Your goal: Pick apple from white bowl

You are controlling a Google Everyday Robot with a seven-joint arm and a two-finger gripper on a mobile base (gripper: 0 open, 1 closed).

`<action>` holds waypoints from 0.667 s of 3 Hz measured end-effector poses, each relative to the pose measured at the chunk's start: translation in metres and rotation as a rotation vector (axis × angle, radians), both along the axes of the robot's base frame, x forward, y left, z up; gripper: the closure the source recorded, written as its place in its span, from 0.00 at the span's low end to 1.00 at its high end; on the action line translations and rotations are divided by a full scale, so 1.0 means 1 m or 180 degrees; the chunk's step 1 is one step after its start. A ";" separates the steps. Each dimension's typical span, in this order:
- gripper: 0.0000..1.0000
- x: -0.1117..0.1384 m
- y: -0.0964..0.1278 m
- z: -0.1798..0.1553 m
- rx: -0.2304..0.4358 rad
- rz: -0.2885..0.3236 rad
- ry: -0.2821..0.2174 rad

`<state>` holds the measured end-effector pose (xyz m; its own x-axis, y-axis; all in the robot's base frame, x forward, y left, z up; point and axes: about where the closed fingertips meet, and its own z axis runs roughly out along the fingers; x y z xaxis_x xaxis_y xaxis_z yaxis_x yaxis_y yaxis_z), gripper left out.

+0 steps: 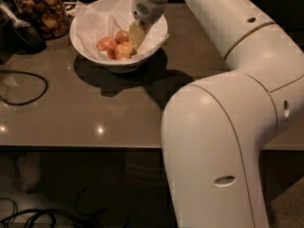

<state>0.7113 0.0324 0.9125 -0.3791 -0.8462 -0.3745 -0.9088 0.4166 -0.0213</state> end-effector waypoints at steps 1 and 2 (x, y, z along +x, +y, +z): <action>0.12 0.000 0.000 0.000 0.0000 0.0000 0.0000; 0.00 0.000 0.000 0.000 0.0000 0.0000 0.0000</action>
Offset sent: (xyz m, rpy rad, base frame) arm 0.0000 0.0000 0.0000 0.0000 0.0000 0.0000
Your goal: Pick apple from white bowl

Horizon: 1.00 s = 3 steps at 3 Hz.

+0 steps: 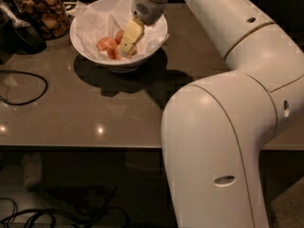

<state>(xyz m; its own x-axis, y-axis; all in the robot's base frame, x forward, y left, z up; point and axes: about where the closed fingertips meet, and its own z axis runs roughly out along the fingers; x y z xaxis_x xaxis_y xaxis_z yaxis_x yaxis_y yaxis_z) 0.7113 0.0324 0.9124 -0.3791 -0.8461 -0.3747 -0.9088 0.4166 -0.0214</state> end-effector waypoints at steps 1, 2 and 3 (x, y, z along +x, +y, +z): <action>0.00 0.000 0.000 0.000 0.0000 0.0000 0.0000; 0.00 0.006 0.011 -0.002 0.0065 -0.0038 0.0022; 0.00 0.015 0.027 -0.002 0.0119 -0.0125 0.0086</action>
Offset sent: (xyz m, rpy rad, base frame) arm 0.0117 0.0186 0.0042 0.0363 0.0317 -0.0276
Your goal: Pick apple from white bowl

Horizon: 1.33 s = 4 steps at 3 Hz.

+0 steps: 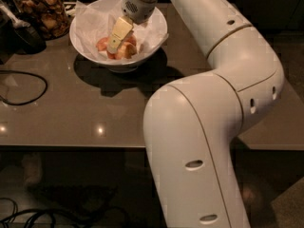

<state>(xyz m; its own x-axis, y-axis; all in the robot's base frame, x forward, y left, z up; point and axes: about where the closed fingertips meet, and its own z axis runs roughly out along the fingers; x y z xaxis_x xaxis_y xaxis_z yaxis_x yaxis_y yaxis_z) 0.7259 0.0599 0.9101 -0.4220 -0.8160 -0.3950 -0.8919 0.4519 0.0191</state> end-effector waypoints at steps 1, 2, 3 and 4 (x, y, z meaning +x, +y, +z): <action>0.00 0.007 0.014 -0.003 0.0051 -0.0100 0.0083; 0.16 0.009 0.029 -0.003 0.0071 -0.0172 0.0148; 0.11 0.009 0.040 -0.003 0.0075 -0.0204 0.0183; 0.09 0.007 0.047 -0.002 0.0062 -0.0227 0.0214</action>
Offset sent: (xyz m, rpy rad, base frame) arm 0.0128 0.0358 0.0129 -0.0051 0.1147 -0.0718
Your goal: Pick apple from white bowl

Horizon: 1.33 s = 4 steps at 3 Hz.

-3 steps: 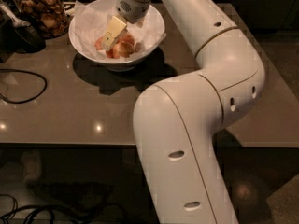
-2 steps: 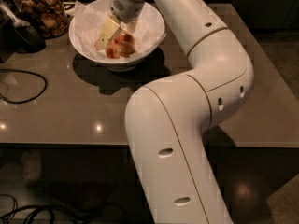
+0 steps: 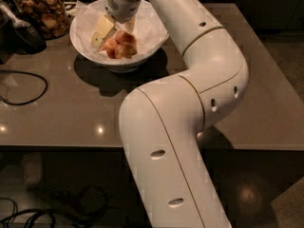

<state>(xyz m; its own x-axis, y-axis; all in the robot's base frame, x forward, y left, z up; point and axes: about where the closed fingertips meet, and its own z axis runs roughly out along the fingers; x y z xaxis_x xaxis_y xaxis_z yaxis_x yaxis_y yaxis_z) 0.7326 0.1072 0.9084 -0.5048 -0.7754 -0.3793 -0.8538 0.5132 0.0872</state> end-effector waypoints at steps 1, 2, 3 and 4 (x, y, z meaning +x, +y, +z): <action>0.00 -0.002 -0.003 0.002 0.0012 -0.0034 0.0020; 0.00 -0.004 -0.016 0.002 0.0001 -0.0132 0.0050; 0.00 0.004 -0.068 0.012 -0.0146 -0.0605 -0.0061; 0.00 0.014 -0.049 0.001 -0.0046 -0.0496 -0.0118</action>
Offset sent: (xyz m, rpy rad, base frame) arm -0.0286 -0.0474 0.0055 -0.0471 0.0800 -0.0651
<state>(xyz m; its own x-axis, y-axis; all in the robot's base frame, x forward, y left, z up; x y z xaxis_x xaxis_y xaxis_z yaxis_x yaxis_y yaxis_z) 0.7464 0.0587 0.9096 -0.6053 -0.6943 -0.3893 -0.7663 0.6407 0.0489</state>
